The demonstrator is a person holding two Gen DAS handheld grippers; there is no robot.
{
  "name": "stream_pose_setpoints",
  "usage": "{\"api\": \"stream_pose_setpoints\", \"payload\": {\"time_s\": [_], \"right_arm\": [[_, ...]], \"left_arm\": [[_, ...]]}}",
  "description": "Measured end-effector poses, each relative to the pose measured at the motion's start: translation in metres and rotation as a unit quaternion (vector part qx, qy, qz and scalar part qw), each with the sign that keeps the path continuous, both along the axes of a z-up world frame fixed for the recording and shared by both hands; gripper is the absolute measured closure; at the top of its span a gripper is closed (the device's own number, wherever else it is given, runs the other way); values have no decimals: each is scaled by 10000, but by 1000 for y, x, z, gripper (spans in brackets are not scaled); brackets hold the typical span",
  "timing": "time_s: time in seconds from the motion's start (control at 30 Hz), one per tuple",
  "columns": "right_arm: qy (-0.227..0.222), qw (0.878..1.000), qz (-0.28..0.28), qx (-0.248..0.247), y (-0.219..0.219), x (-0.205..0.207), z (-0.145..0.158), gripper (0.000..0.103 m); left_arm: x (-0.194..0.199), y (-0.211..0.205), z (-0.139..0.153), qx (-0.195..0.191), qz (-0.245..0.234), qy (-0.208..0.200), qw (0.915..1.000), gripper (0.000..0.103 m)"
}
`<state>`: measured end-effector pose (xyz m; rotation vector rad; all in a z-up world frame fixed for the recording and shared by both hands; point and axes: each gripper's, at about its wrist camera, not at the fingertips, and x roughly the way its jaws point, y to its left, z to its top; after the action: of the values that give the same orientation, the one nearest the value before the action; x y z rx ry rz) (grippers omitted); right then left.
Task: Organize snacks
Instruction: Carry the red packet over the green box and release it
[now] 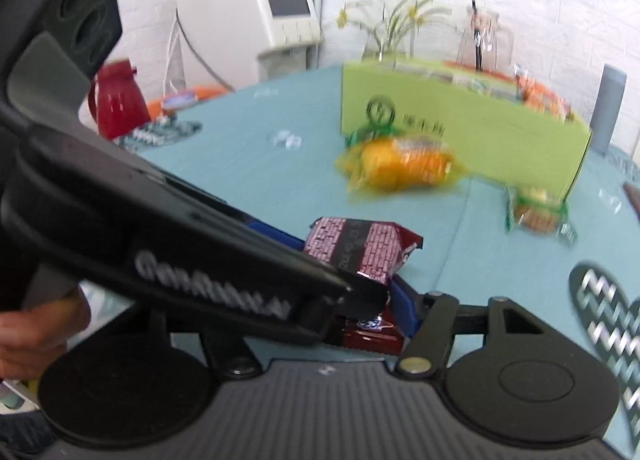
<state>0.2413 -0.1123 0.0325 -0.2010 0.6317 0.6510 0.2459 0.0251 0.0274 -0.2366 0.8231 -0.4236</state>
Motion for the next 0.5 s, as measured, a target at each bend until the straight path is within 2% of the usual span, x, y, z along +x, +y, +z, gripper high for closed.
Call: {"api": "stream_pose_setpoints", "payload": {"time_s": [0.1, 0.27, 0.37, 0.5], "right_arm": [[-412, 9991, -47, 54, -2, 11, 23, 37], [-1053, 9944, -57, -19, 7, 78, 61, 36], [-1153, 9933, -13, 14, 14, 133, 74, 28], [-1096, 9940, -38, -15, 23, 191, 72, 27]], "left_arm": [[21, 3, 29, -150, -11, -311, 9994, 76], [84, 2, 78, 52, 44, -949, 9955, 76], [130, 3, 95, 210, 157, -1158, 9929, 75], [192, 10, 95, 291, 259, -1118, 9930, 75]]}}
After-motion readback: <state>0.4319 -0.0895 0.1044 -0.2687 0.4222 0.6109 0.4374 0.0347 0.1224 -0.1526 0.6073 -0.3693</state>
